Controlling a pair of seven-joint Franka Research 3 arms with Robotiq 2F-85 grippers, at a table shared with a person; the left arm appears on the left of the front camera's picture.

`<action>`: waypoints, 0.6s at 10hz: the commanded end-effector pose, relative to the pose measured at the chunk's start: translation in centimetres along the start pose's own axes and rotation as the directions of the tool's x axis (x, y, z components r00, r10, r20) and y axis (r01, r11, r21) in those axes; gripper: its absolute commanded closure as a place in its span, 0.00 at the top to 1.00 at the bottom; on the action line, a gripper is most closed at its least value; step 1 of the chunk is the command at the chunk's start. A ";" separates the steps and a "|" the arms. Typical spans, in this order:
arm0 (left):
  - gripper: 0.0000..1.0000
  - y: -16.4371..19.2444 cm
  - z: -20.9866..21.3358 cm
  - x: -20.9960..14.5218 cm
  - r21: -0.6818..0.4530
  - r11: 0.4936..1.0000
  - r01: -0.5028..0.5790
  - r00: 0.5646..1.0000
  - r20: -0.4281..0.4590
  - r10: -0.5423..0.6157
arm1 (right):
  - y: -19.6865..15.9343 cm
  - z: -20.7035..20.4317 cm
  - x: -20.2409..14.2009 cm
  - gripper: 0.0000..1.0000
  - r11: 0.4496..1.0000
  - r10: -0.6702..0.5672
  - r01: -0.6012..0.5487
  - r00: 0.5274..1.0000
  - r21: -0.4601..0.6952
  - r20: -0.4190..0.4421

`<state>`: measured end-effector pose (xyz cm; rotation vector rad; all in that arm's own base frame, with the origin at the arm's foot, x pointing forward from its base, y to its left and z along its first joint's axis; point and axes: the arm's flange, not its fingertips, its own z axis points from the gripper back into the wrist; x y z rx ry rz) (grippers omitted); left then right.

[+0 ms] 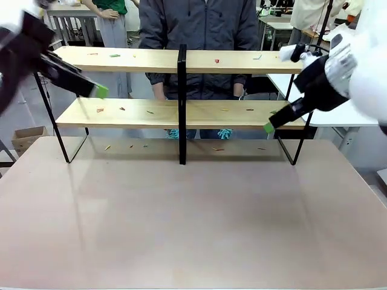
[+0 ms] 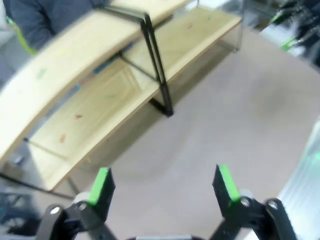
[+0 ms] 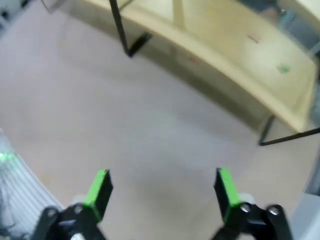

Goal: Clean the shelves.
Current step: Pick up the Duster when the human hands it over.

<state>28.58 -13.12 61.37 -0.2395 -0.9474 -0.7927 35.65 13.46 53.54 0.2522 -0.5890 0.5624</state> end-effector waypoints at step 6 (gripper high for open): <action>1.00 8.1 10.5 -10.1 -0.299 0.909 -0.290 0.877 0.298 0.377 | -8.0 15.4 -2.4 1.00 0.802 -0.496 0.393 0.858 0.450 0.133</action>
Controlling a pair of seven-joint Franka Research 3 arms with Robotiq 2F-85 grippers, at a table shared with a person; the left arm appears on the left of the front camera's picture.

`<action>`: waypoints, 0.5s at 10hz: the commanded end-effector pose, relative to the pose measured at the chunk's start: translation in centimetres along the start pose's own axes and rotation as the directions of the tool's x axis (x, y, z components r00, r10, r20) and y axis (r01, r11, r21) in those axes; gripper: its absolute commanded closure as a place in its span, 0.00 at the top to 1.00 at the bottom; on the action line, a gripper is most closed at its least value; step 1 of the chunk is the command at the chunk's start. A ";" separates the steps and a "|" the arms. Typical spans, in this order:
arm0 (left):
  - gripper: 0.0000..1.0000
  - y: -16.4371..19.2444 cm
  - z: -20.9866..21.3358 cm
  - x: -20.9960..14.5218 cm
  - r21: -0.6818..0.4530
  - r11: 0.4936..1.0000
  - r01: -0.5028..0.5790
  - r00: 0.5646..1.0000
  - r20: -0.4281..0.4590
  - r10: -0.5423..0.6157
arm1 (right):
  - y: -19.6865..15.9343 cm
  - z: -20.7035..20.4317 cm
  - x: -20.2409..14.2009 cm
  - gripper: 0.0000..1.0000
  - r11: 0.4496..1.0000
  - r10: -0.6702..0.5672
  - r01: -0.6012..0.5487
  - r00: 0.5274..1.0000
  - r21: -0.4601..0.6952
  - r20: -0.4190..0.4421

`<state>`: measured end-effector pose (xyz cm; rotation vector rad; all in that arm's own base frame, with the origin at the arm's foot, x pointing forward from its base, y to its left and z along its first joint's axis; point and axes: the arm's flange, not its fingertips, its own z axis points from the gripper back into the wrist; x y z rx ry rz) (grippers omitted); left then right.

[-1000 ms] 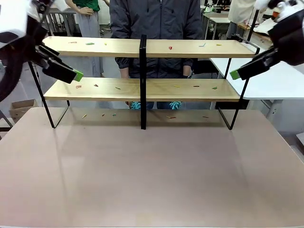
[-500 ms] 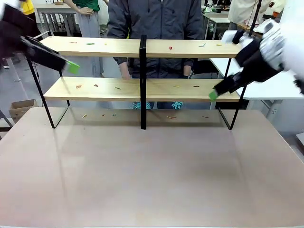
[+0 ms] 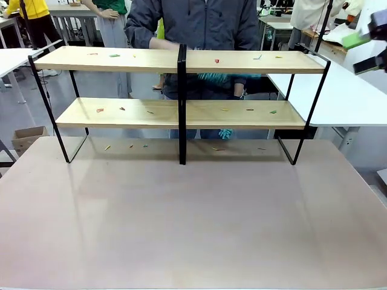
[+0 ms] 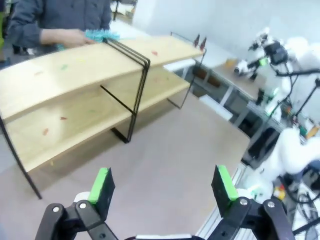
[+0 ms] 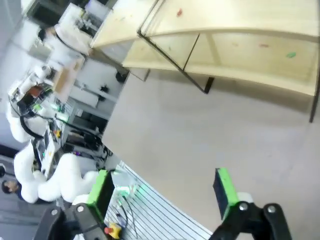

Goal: Clean the shelves.
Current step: Pick up the Duster when the human hands it over.

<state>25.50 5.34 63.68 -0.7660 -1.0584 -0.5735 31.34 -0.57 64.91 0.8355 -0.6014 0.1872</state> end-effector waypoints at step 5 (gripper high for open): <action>1.00 -3.5 -4.7 -3.2 0.302 0.953 -0.032 0.991 -0.112 0.069 | -0.7 -1.6 -0.5 1.00 1.000 0.015 -0.015 0.999 -0.004 0.051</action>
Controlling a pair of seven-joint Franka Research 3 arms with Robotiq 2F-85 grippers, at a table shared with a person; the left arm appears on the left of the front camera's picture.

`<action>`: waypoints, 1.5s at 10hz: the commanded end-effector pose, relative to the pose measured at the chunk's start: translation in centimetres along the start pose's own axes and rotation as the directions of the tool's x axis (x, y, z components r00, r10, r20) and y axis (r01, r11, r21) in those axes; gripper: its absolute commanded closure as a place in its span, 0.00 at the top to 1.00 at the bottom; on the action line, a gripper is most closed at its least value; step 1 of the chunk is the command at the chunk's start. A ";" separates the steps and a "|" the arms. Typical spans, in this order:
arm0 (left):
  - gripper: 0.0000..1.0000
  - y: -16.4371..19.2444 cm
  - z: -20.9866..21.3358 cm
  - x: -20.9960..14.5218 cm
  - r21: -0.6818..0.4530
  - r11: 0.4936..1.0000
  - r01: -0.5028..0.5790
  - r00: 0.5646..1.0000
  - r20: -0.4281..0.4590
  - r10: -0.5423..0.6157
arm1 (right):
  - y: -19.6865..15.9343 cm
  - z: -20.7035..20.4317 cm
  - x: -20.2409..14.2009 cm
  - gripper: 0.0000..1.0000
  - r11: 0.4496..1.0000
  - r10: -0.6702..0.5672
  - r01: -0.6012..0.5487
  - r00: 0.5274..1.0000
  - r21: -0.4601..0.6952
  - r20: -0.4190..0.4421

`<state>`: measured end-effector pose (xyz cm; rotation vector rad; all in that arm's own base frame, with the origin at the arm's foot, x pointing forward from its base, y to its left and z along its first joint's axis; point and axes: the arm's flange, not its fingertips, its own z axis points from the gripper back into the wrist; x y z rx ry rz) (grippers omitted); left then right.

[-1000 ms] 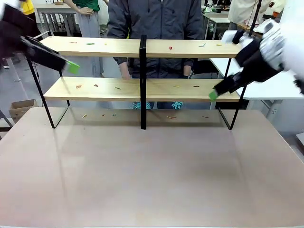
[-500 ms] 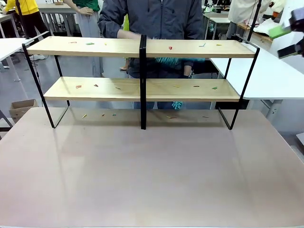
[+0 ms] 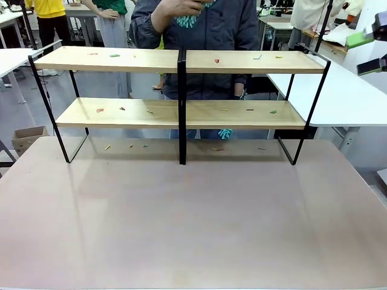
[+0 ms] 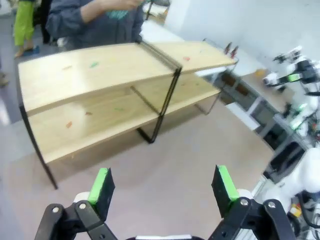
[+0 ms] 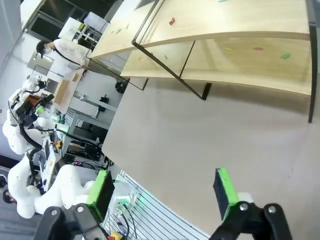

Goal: Clean the shelves.
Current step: Pick up the Duster when the human hands it over.

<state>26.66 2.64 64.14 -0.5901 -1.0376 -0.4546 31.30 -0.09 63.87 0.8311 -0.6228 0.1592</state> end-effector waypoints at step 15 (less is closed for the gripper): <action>1.00 -6.4 -4.2 -4.4 0.341 0.914 0.219 0.975 -0.119 -0.189 | -1.0 -2.3 0.4 1.00 0.997 0.072 -0.072 0.997 0.004 -0.022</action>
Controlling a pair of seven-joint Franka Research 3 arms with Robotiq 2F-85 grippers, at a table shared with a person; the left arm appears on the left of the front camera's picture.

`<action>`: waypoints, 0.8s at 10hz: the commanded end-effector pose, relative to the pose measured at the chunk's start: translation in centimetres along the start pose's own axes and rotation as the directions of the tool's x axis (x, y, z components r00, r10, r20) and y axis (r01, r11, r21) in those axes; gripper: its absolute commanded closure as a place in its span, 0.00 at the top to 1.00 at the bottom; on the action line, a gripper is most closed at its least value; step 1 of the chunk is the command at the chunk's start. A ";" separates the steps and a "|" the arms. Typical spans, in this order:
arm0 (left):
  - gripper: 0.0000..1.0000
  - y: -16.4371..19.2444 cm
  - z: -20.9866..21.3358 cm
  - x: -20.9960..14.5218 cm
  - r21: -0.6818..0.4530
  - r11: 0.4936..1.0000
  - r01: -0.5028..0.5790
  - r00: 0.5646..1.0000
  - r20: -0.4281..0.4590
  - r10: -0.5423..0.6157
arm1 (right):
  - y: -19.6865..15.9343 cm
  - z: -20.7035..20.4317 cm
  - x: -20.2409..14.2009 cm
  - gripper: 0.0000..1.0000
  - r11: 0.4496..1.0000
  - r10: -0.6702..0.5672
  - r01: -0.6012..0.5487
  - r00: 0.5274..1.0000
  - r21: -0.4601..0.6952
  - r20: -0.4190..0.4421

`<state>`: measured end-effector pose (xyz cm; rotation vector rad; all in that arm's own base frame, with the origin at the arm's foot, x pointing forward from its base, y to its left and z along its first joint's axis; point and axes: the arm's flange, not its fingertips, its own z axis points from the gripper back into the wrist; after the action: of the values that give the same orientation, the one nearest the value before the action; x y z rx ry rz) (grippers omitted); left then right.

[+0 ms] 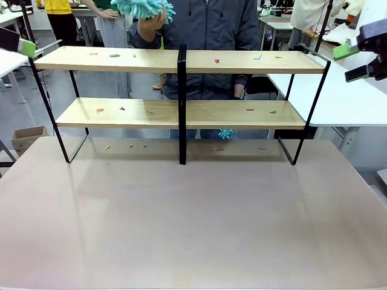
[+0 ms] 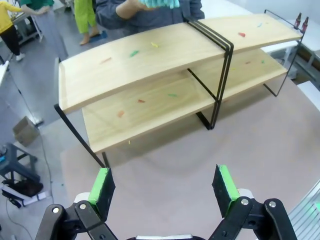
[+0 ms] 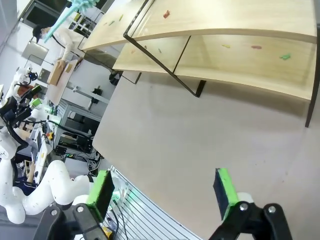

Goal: Clean the shelves.
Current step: Pick up the Duster when the human hands it over.

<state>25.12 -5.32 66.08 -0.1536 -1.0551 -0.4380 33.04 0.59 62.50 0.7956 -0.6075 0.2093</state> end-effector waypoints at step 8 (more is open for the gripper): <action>1.00 -2.3 -4.1 -3.6 0.003 0.998 0.068 0.997 0.022 -0.068 | 4.4 -3.0 -1.6 1.00 0.991 0.119 -0.118 0.993 -0.059 0.027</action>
<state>27.02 -7.00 65.16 -0.1457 -1.0608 -0.5061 31.46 5.47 62.92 0.7072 -0.6622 0.2857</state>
